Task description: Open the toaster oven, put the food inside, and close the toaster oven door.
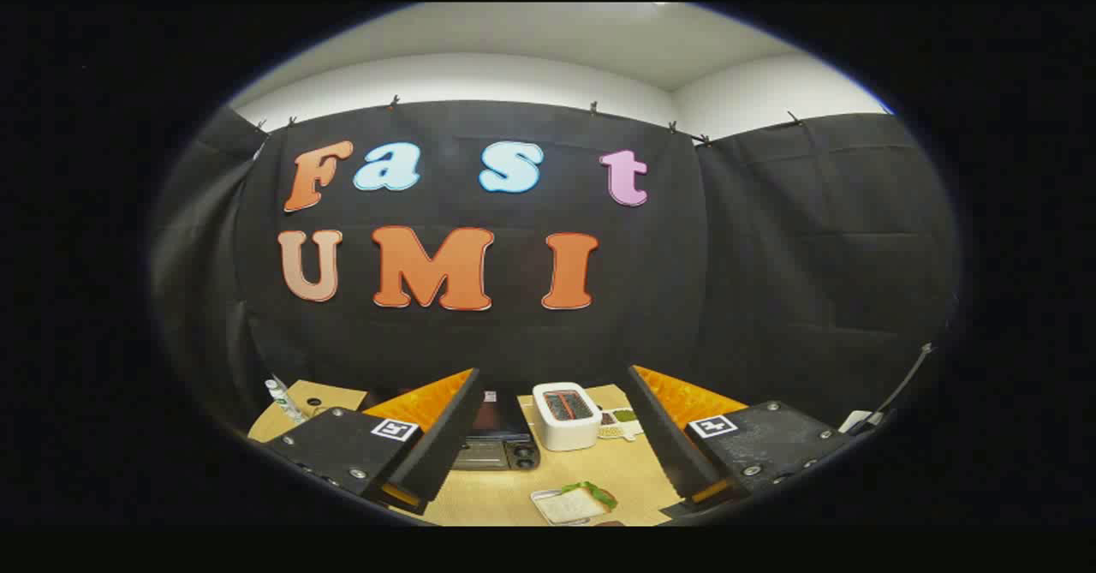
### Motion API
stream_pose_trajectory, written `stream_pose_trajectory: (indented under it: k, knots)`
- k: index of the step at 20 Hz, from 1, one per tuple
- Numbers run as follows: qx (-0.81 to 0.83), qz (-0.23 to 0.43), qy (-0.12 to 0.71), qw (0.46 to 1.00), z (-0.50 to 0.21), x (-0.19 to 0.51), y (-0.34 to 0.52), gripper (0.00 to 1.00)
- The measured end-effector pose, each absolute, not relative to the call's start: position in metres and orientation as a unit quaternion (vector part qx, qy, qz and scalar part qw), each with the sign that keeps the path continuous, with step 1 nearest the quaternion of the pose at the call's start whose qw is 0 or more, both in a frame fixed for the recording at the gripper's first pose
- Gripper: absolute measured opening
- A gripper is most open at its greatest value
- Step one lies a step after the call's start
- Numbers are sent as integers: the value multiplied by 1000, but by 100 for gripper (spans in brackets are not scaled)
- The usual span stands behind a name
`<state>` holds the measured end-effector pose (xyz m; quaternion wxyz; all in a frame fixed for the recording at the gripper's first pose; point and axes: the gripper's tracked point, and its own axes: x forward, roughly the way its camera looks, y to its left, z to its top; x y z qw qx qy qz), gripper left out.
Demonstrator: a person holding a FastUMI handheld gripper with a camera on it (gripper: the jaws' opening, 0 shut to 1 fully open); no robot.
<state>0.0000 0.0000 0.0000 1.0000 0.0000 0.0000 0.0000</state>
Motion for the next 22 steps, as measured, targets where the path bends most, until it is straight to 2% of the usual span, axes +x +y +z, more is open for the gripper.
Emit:
stream_pose_trajectory:
  k: [14,22]
  knots:
    - [-14,9,11,1000,-8,10,-40,99]
    - [5,-7,9,1000,-22,9,-12,99]
